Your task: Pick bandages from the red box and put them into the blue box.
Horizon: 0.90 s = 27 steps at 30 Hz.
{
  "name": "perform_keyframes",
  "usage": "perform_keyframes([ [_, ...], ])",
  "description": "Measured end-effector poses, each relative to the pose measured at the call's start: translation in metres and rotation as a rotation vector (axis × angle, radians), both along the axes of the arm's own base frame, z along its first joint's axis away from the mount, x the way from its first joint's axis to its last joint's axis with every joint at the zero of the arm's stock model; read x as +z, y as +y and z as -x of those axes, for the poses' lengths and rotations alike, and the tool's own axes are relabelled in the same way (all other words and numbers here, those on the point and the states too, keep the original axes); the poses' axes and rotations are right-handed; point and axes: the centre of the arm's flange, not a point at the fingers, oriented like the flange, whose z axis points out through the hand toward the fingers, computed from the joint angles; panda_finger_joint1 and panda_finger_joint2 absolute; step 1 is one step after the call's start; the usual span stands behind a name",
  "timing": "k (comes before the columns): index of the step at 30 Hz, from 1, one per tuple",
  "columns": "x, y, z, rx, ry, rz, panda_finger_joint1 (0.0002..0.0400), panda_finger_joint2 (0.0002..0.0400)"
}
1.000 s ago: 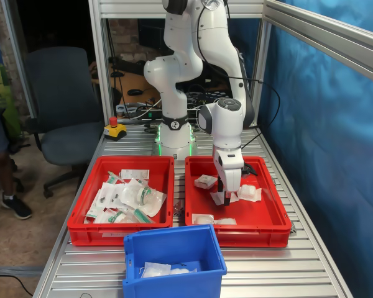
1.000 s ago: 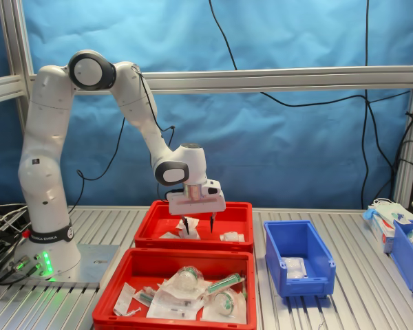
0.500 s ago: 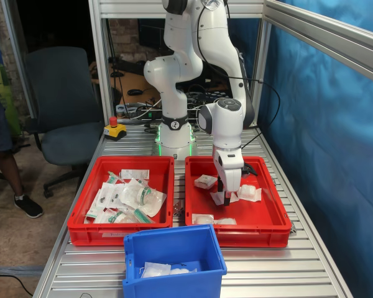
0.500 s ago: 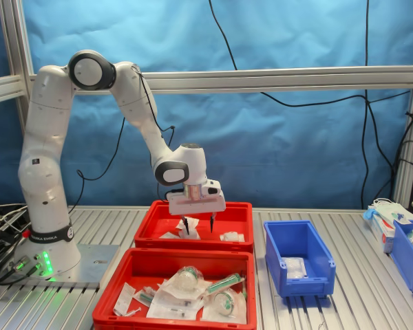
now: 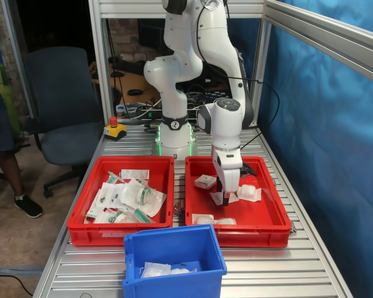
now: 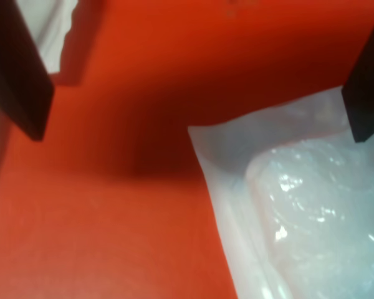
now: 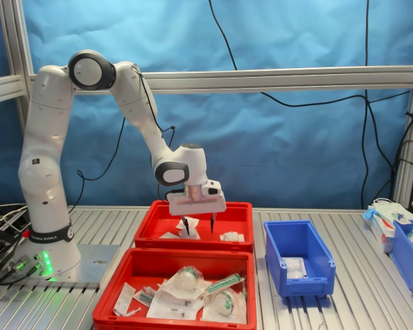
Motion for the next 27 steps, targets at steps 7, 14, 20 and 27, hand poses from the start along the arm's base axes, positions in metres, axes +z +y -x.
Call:
perform_keyframes([
  [7,0.000,-0.006,-0.002,-0.012,-0.002,0.003,0.0400,0.0400],
  [14,0.001,-0.012,-0.004,-0.024,-0.003,0.007,0.0400,0.0400],
  [20,0.000,-0.018,-0.006,-0.036,-0.003,0.011,0.0400,0.0400],
  [27,-0.009,-0.025,-0.005,-0.046,0.013,0.023,0.0400,0.0400],
])
